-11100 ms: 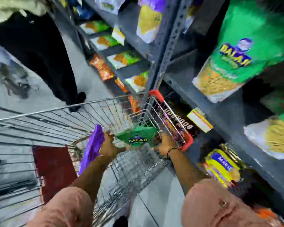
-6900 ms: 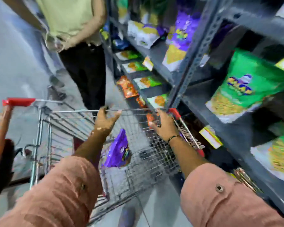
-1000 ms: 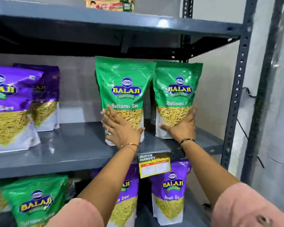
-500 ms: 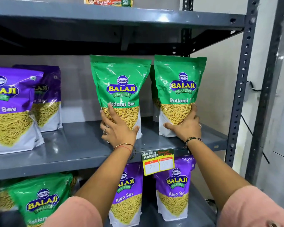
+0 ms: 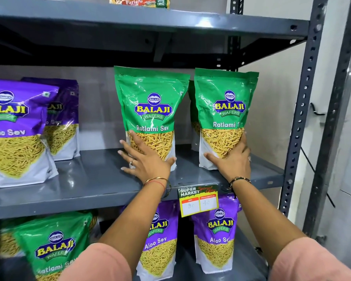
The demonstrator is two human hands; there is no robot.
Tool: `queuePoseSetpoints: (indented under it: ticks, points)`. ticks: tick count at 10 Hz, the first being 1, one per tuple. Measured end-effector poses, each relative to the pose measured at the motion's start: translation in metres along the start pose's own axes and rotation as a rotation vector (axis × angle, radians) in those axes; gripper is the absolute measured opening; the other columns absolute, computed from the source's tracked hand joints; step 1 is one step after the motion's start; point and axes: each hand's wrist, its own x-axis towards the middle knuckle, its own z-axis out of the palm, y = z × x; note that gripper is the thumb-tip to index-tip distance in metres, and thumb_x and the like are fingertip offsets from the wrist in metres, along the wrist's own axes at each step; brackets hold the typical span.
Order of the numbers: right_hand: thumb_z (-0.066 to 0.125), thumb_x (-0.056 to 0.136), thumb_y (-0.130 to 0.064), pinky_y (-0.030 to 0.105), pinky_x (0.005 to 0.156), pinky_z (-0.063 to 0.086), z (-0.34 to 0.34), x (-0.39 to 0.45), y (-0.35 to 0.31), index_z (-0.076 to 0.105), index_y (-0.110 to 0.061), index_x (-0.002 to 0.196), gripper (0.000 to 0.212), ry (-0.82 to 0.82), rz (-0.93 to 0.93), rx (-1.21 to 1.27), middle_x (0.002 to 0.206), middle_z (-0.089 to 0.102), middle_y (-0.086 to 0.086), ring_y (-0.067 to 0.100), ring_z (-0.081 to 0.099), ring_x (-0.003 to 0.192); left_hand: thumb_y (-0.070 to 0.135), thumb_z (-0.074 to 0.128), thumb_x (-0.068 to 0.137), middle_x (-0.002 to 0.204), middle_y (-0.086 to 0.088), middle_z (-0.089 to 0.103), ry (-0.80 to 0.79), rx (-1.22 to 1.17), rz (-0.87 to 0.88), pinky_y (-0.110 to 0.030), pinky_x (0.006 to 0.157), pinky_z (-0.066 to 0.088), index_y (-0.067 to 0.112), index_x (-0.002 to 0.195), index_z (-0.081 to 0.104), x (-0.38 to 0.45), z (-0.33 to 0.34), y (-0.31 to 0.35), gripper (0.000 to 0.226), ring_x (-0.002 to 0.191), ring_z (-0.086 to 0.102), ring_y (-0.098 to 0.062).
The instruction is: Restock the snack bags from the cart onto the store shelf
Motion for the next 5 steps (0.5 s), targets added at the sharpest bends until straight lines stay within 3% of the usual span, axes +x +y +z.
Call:
queuePoseSetpoints:
  ticks: [3,4,5]
  points:
    - [0.080,0.059,-0.055,0.054,0.104,0.040,-0.0009,-0.0013,-0.0004,-0.006,-0.019,0.149,0.129,-0.028,-0.009,-0.026,0.150,0.027,0.021,0.042,0.038,0.133,0.043,0.087,0.048,0.157,-0.018,0.002,-0.038,0.008,-0.005,-0.062,0.101,0.037,0.022,0.145,-0.014,-0.0001,-0.0019,-0.0001,0.141,0.140,0.019,-0.042]
    - [0.080,0.058,-0.057,0.053,0.104,0.040,-0.0021,-0.0024,-0.0010,-0.004,-0.020,0.149,0.129,-0.035,0.004,-0.002,0.149,0.028,0.021,0.042,0.039,0.133,0.049,0.086,0.045,0.157,-0.020,0.003,-0.051,0.003,-0.013,-0.061,0.103,0.035,0.020,0.145,-0.013,-0.0012,-0.0043,-0.0015,0.144,0.142,0.016,-0.042]
    - [0.073,0.053,-0.070,0.056,0.104,0.036,-0.0005,-0.0091,-0.0055,0.005,-0.022,0.148,0.127,0.094,0.016,-0.068,0.149,0.030,0.020,0.041,0.037,0.134,0.069,0.075,0.043,0.156,-0.021,0.007,0.023,0.003,0.034,-0.060,0.111,0.023,0.013,0.146,-0.006,-0.0036,-0.0097,-0.0027,0.142,0.144,0.010,-0.040]
